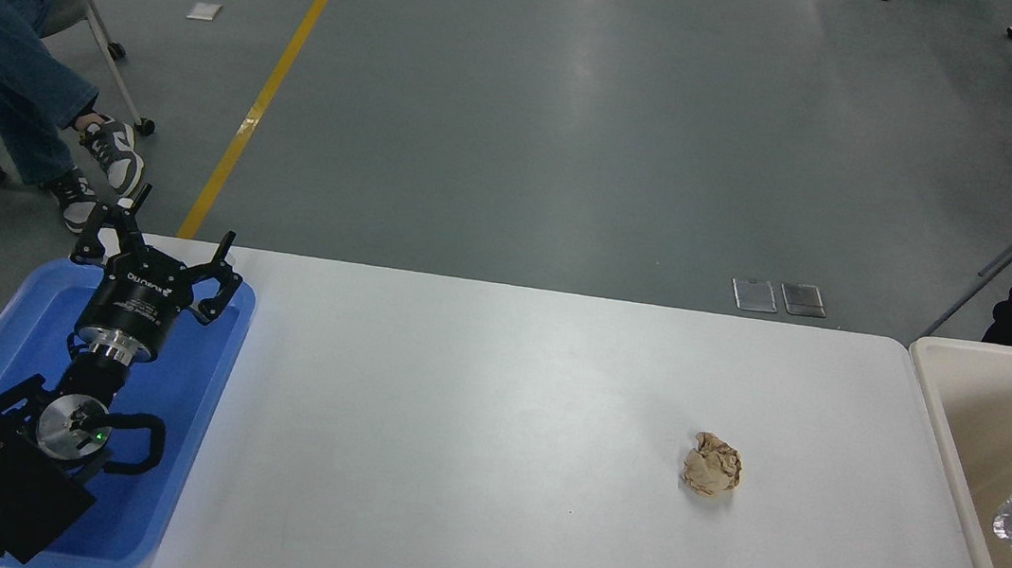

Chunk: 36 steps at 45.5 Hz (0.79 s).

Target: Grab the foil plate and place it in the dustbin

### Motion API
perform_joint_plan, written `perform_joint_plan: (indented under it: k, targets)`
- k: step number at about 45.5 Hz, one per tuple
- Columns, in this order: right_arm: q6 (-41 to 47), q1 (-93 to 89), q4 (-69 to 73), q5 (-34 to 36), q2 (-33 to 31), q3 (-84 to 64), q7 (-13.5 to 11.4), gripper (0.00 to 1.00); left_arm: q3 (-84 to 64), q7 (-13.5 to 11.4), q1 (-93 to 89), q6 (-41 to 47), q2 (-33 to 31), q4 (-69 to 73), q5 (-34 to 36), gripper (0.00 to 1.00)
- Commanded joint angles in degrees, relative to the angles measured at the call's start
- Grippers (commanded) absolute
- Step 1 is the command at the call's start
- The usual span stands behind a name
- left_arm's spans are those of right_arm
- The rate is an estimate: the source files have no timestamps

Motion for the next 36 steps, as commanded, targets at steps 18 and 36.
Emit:
perform_joint_plan:
  k: [18,36]
  targets:
    - [0.8,17.5,5.8,-1.4,-0.2,-2.0,0.1,1.00,0.0,0.0,0.0,0.0,-0.1,-0.1,0.0,1.00]
    - [6.9,49.5,25.5,-4.4,8.8,-18.7,0.1,1.00,0.0,0.0,0.0,0.0,-0.1,-0.1,0.0,1.00]
